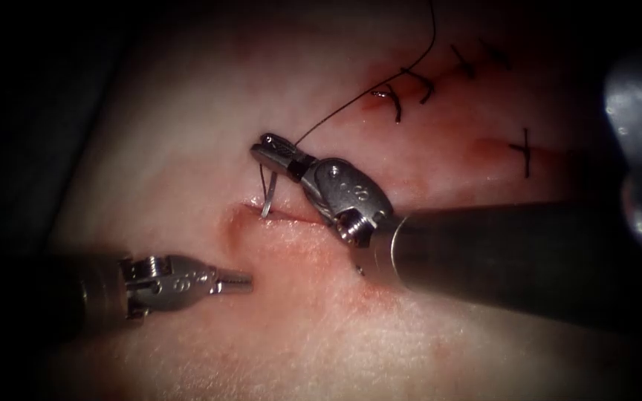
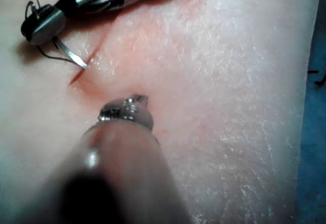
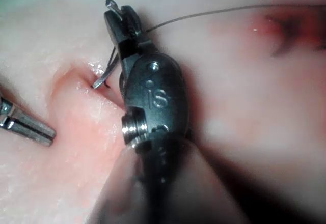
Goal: Wound Closure
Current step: Push needle through skin below wound
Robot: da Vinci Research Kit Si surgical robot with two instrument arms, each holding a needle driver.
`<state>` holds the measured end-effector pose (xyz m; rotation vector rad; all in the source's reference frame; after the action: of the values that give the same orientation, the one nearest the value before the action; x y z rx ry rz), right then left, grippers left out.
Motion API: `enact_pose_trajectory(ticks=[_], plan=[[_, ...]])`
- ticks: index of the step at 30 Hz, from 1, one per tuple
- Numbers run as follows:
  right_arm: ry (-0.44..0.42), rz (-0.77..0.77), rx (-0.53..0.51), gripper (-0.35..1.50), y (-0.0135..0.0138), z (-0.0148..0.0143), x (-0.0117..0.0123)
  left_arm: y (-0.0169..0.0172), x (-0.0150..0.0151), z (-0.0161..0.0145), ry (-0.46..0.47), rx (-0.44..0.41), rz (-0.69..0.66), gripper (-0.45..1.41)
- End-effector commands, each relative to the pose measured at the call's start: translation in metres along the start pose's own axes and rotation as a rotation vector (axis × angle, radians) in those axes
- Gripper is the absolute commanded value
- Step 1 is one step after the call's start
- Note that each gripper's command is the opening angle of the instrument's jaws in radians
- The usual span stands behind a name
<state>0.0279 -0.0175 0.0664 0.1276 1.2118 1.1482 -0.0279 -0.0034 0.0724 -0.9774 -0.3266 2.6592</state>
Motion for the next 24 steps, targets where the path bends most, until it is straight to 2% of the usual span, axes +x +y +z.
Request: enact_pose_trajectory(ticks=[1, 14, 24], plan=[[0.0, 0.013, -0.001, -0.35, -0.0004, 0.0008, -0.0005, 0.0002, -0.0002, 0.001, 0.001, -0.001, 0.0, -0.28], [0.007, 0.165, -0.002, -0.35, -0.0008, 0.0008, -0.0003, 0.0002, -0.0005, 0.0014, 0.002, 0.0, 0.009, -0.3], [-0.062, 0.292, 0.018, -0.35, -0.0024, 0.0003, -0.0022, 0.0003, -0.0005, 0.0013, 0.002, 0.0, 0.003, -0.3]])
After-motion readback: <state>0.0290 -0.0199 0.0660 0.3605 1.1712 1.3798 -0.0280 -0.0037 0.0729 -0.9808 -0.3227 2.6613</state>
